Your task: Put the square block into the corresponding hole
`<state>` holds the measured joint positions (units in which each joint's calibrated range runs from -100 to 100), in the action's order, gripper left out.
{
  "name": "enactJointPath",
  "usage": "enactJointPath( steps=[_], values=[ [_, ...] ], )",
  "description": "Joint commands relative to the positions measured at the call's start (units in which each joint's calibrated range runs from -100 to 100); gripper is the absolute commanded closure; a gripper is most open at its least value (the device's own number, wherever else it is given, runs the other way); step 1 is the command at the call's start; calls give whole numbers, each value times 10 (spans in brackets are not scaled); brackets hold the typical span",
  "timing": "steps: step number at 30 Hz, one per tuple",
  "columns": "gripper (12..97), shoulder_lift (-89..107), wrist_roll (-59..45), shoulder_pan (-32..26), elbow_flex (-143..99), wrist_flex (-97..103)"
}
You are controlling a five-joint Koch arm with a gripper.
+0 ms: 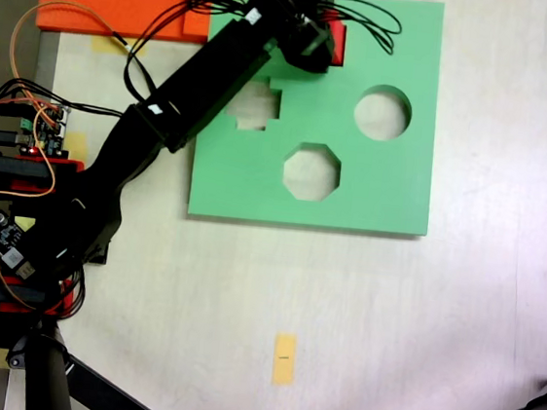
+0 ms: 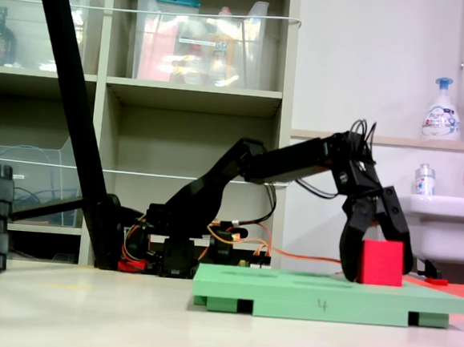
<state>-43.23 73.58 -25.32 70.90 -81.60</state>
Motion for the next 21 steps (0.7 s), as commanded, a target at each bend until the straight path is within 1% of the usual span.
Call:
enactJointPath(
  steps=[1, 3, 4, 5, 9, 10, 16, 21],
  values=[
    [547, 2, -9, 5, 12, 22],
    [528, -5, -13, 7, 12, 30],
    [498, -6, -13, 7, 12, 31],
    [448, -6, -13, 6, 12, 33],
    [166, -6, -13, 3, 14, 76],
    [135, -5, -13, 3, 14, 84],
    [135, 62, -19, 0, 14, 72],
    [138, 224, -65, -5, 14, 2]
  ],
)
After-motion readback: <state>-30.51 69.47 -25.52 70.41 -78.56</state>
